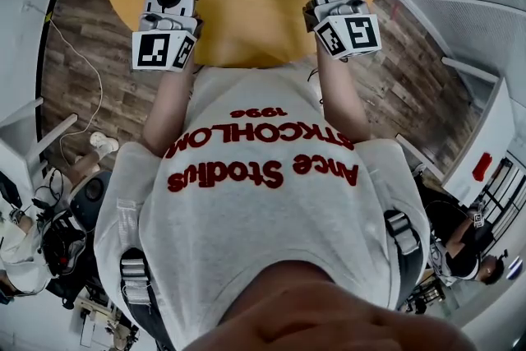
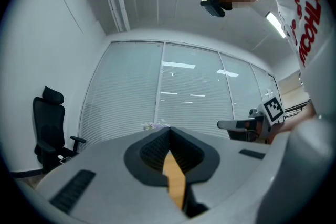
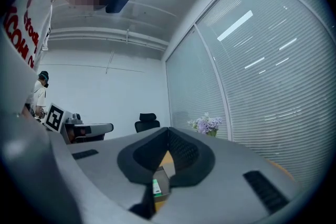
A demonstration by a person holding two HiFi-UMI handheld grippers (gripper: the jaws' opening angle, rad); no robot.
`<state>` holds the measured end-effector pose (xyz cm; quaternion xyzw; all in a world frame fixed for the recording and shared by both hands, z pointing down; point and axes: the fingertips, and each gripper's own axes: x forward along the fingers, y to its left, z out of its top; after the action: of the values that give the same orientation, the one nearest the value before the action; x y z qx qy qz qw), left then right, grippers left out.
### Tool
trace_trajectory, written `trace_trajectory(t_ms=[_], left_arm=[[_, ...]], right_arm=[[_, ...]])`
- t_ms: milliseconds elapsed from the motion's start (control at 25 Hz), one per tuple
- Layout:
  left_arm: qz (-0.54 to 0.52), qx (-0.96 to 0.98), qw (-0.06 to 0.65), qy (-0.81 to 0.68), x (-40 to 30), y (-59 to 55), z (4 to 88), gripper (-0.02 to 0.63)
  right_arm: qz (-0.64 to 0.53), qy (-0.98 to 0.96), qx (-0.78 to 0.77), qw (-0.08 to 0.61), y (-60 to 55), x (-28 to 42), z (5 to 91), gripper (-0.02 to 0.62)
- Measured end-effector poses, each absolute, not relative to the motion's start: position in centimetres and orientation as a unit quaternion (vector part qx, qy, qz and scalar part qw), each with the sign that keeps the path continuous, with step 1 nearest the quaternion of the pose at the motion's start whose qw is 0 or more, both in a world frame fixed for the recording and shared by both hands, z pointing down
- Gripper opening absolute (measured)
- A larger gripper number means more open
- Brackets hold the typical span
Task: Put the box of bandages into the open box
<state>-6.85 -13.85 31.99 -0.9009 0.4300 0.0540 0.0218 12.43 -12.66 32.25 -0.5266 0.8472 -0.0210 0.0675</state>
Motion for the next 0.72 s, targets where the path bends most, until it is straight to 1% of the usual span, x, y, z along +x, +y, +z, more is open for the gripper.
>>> trace_trajectory(t_ms=[720], left_arm=[[0.057, -0.906, 0.025, 0.418, -5.6, -13.9, 31.5, 0.006]], right_arm=[[-0.010, 0.848, -0.524, 0.076, -12.6, 13.1, 31.2, 0.008]])
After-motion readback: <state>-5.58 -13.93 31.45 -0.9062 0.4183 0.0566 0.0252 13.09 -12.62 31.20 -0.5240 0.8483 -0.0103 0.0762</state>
